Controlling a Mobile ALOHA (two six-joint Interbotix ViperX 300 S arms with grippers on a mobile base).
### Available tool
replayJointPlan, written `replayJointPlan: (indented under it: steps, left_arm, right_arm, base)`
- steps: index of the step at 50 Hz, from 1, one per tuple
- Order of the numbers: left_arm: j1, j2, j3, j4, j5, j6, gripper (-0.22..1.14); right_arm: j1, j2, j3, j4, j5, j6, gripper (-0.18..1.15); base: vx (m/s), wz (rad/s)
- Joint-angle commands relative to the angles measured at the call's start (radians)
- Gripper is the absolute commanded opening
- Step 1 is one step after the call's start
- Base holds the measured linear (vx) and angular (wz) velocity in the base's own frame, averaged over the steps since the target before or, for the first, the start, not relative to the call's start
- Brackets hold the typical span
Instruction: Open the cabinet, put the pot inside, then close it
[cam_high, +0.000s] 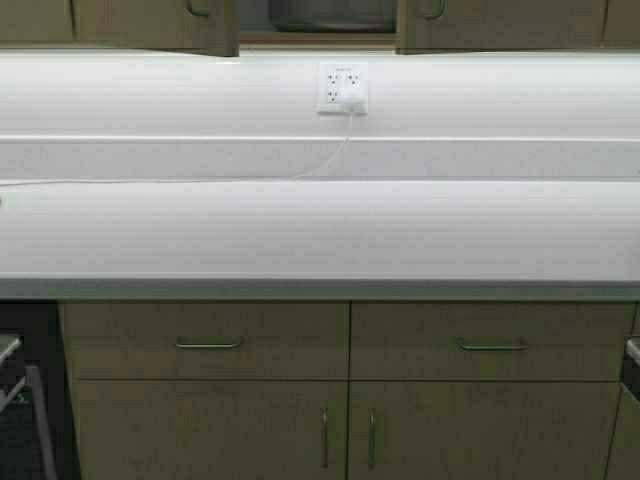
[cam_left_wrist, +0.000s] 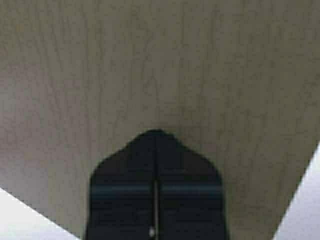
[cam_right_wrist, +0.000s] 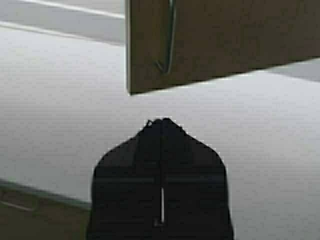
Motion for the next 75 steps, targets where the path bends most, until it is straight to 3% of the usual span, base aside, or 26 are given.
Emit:
replayJointPlan:
  steps: [1,17,23,34,41,45,61,75]
  left_arm:
    - [-0.006,-0.057,0.032,0.002,0.002,0.003,0.04]
    - [-0.04,-0.287,0.298,0.002,-0.04,0.003,0.04]
    - [-0.058,-0.331,0.353,0.002,-0.046,0.003,0.04]
    - [-0.121,-0.347,0.393,0.002,-0.061,-0.009,0.04]
    - [-0.147,-0.373,0.413,0.003,-0.063,-0.017,0.04]
    - [-0.153,-0.402,0.434,0.002,-0.063,-0.02,0.04]
    - [-0.167,-0.402,0.439,0.002,-0.117,-0.011,0.04]
    - [-0.167,-0.169,0.219,0.002,-0.163,-0.008,0.04]
  right_arm:
    - [-0.003,-0.015,-0.014,0.002,0.008,-0.005,0.06]
    - [-0.003,0.041,-0.094,0.002,-0.006,0.002,0.06]
    - [-0.003,0.153,-0.209,-0.003,-0.048,-0.011,0.06]
    - [-0.012,0.449,-0.531,-0.006,-0.037,-0.015,0.06]
    - [-0.012,0.525,-0.62,-0.006,-0.015,-0.015,0.06]
    - [-0.011,0.471,-0.583,-0.005,0.021,-0.003,0.06]
    - [0.051,0.031,-0.135,0.003,0.017,-0.008,0.06]
    - [0.1,-0.025,-0.058,0.003,0.04,-0.006,0.06]
  base:
    - [0.08,0.02]
    - [0.1,0.02]
    - [0.09,0.01]
    - [0.09,-0.02]
    - [0.12,0.01]
    - [0.17,0.0]
    - [0.17,0.06]
    - [0.11,-0.07]
